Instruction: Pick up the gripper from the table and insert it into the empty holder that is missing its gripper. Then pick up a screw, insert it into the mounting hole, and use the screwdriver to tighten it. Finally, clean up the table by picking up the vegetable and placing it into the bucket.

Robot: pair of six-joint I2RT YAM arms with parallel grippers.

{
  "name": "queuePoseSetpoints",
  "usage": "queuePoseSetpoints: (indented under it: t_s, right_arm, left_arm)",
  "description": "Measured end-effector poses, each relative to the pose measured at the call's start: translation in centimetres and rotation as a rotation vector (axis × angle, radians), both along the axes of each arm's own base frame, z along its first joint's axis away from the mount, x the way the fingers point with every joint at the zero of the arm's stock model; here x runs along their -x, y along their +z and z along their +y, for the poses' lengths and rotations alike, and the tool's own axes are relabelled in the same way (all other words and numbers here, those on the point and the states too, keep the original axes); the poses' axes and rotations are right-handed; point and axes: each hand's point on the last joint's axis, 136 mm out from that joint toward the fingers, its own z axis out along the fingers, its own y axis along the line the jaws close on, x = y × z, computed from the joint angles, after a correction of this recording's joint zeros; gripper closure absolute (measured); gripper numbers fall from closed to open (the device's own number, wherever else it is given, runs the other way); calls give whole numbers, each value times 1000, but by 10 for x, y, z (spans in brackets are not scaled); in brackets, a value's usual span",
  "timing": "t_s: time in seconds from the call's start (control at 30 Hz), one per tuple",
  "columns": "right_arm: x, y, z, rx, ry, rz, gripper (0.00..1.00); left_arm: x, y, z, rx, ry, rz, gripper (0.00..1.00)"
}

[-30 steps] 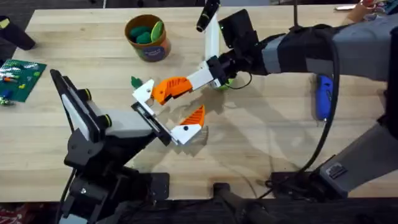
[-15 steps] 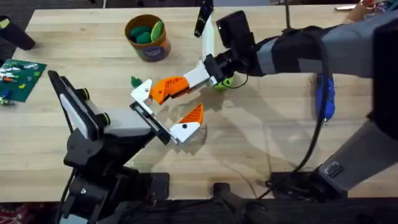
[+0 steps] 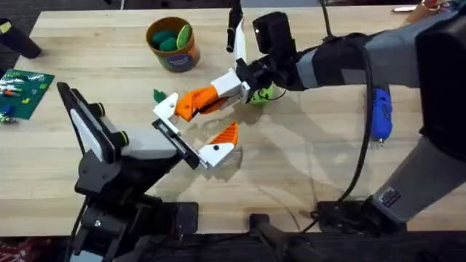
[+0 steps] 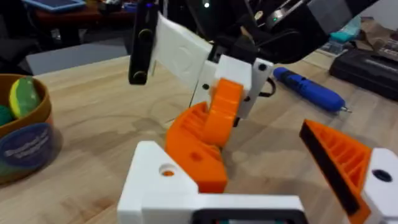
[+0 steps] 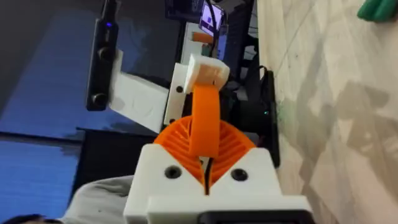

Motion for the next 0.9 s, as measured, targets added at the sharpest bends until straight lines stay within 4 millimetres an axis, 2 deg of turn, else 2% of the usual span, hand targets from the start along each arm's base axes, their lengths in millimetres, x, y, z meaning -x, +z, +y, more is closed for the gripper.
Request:
queuePoseSetpoints:
  t_s: [0.13, 0.3, 0.57, 0.9]
  right_arm:
    - [5, 1, 3, 40, 17, 77, 979]
    - [10, 1, 6, 84, 30, 154, 979]
    - [7, 5, 11, 67, 19, 111, 979]
    - [5, 3, 15, 101, -2, 144, 979]
  left_arm:
    - [11, 0, -10, 4, -83, 2, 14]
    - [14, 0, -13, 6, -104, 5, 14]
    - [11, 0, -11, 2, -87, -1, 14]
    - [9, 0, -9, 4, -69, 3, 14]
